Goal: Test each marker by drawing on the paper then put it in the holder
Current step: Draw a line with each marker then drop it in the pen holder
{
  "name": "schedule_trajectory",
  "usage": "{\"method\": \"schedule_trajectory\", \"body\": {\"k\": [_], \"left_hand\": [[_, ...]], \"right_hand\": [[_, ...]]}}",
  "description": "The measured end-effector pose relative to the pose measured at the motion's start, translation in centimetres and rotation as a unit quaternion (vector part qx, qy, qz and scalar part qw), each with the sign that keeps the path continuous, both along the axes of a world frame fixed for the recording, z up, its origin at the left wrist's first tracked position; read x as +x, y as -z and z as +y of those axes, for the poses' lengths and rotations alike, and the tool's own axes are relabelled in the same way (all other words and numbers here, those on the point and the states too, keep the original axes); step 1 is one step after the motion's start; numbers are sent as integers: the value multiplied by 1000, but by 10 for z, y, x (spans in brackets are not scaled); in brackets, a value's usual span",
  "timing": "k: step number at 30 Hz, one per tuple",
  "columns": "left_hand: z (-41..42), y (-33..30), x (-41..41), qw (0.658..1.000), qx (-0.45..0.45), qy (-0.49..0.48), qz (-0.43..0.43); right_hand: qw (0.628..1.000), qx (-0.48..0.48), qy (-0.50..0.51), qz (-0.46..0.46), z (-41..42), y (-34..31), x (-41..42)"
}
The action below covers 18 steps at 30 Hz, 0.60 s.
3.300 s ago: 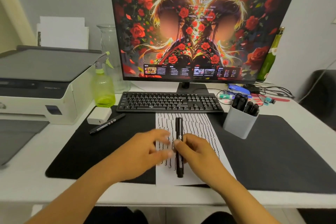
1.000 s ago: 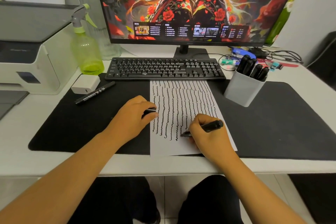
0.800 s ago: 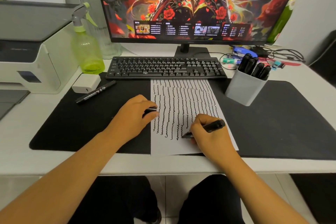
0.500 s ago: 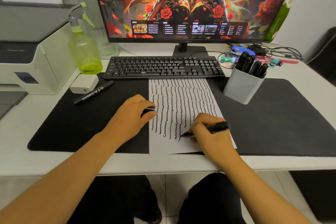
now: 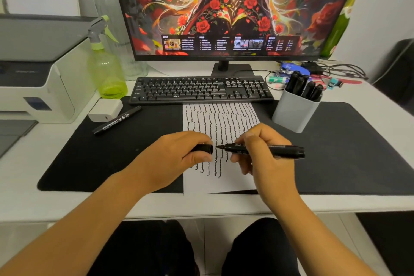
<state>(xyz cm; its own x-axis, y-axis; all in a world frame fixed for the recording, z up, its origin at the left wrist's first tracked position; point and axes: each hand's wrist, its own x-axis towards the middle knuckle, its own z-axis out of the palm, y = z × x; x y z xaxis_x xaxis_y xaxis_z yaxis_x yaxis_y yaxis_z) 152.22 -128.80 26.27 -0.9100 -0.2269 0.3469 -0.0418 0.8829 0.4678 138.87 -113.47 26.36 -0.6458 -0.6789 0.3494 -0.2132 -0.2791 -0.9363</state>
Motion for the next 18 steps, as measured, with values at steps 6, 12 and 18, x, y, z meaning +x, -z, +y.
{"method": "schedule_trajectory", "body": {"k": [6,12,18], "left_hand": [[13,-5,0,1000,2,16,-15],[27,-6,9,998,-34,32,-38],[33,-14,16,994,52,55,-84]], "right_hand": [[999,27,-37,8,0,2,8],[999,26,-24,6,5,11,13],[997,-19,-60,46,9,23,17]]}}
